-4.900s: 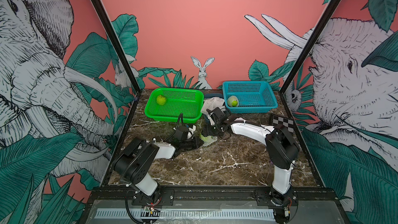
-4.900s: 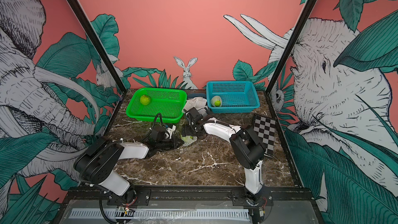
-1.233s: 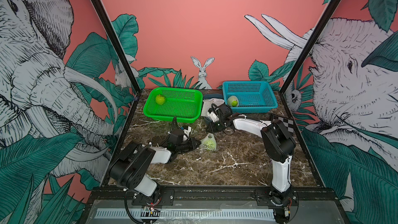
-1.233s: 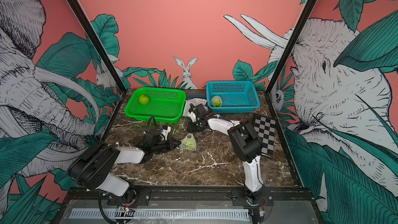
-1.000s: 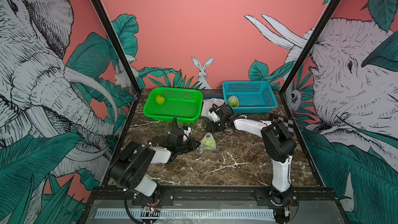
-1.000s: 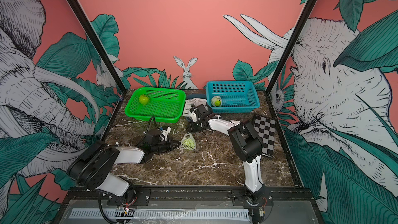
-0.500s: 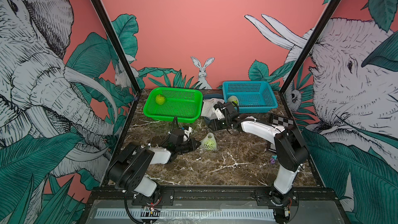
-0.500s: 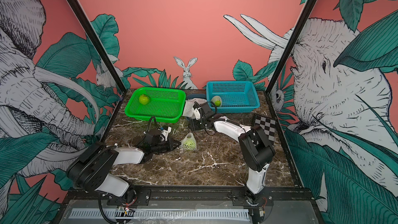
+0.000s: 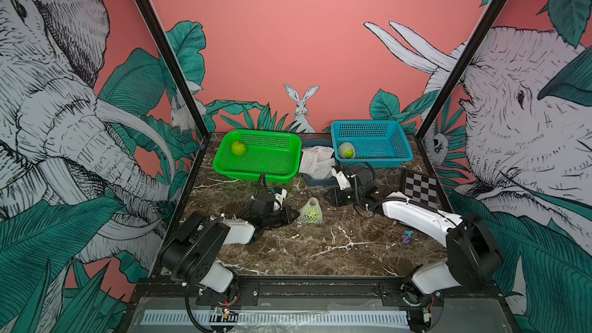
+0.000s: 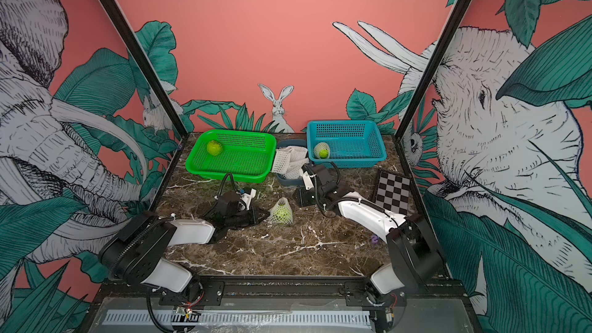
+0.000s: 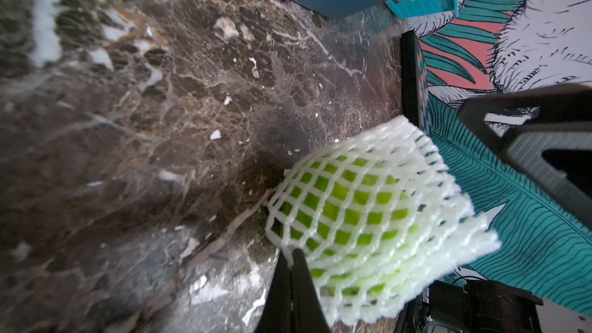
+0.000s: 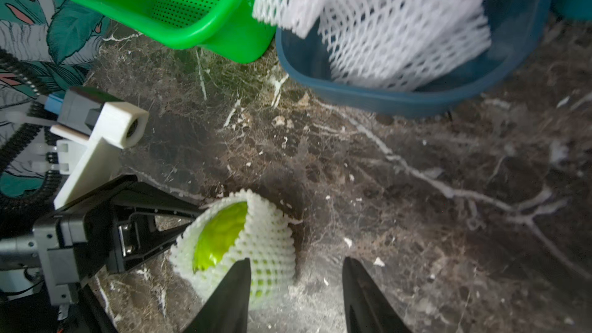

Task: Sleeve custard apples in foam nets
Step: Adjust the foam net on the custard apple.

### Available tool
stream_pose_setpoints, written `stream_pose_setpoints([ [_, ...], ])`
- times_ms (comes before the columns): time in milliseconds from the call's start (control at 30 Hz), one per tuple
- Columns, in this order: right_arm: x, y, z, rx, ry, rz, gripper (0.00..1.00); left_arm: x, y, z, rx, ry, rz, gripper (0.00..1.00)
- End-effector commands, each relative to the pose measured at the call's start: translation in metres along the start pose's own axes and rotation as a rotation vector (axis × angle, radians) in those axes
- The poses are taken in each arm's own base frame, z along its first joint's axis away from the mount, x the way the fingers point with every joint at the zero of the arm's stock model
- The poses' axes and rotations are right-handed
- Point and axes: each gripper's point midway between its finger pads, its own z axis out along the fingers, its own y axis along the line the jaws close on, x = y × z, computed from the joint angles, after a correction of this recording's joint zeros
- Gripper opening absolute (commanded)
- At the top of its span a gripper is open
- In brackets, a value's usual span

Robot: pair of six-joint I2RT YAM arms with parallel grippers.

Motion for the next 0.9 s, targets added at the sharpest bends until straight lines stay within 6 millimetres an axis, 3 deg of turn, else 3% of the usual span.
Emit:
stream_pose_setpoints([
  [0, 0.011, 0.014, 0.004, -0.084, -0.006, 0.015, 0.48, -0.004, -0.010, -0.002, 0.020, -0.011, 0.031, 0.00],
  [300, 0.032, 0.036, 0.020, -0.200, 0.027, 0.017, 0.53, -0.003, -0.011, -0.002, 0.016, -0.005, 0.035, 0.00],
  [467, 0.043, 0.034, 0.031, -0.193, 0.068, 0.017, 0.49, -0.004, -0.013, -0.001, 0.016, -0.003, 0.040, 0.00],
  [667, 0.050, 0.031, 0.033, -0.178, 0.085, 0.020, 0.36, -0.003, -0.013, -0.002, 0.013, -0.003, 0.041, 0.00],
  [867, 0.054, 0.027, 0.030, -0.165, 0.079, 0.014, 0.39, -0.002, -0.010, -0.002, 0.003, 0.005, 0.046, 0.00],
])
